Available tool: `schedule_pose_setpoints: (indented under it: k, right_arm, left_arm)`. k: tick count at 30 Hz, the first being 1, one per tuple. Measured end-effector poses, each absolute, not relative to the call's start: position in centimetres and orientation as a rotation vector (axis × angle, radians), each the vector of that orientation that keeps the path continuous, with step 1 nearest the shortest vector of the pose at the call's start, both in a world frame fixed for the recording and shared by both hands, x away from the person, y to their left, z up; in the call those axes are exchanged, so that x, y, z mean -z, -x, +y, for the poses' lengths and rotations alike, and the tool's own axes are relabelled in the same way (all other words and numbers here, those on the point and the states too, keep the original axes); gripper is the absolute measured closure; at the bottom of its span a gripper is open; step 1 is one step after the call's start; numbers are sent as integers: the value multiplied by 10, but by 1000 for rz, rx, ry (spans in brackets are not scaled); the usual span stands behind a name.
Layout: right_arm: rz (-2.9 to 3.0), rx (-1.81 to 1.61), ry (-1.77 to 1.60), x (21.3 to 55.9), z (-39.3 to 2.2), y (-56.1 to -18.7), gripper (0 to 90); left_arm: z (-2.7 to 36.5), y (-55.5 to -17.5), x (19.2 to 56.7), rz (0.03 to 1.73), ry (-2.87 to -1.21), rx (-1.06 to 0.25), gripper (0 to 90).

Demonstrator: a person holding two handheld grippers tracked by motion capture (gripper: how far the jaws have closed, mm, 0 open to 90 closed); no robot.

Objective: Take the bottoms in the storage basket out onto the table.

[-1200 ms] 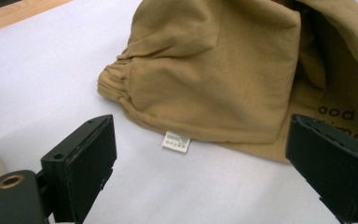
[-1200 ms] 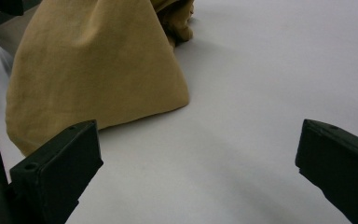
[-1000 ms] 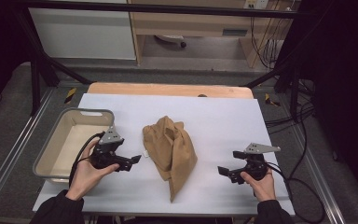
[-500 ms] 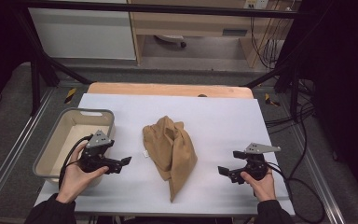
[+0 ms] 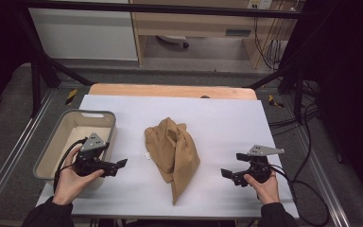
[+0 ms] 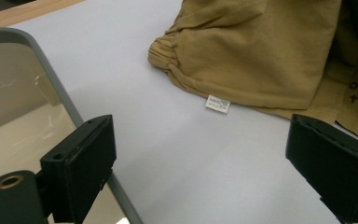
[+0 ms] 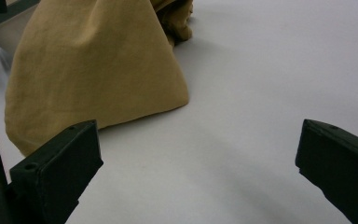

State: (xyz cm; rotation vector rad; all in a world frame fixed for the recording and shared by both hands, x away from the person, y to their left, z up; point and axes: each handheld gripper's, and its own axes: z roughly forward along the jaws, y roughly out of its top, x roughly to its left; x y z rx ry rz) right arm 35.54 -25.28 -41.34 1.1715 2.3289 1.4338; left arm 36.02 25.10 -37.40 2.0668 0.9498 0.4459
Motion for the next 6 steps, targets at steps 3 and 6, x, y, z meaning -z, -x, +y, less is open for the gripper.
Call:
schedule_pose_setpoints:
  k: [3,6]
  right_arm:
    - [2330,-1432,-1170,414,-253,-356,7]
    - [2331,-1432,-1167,414,-253,-356,7]
  left_arm:
    - [255,-360,375,966,-2060,-451,83]
    - [256,-360,374,966,-2056,-449,82]
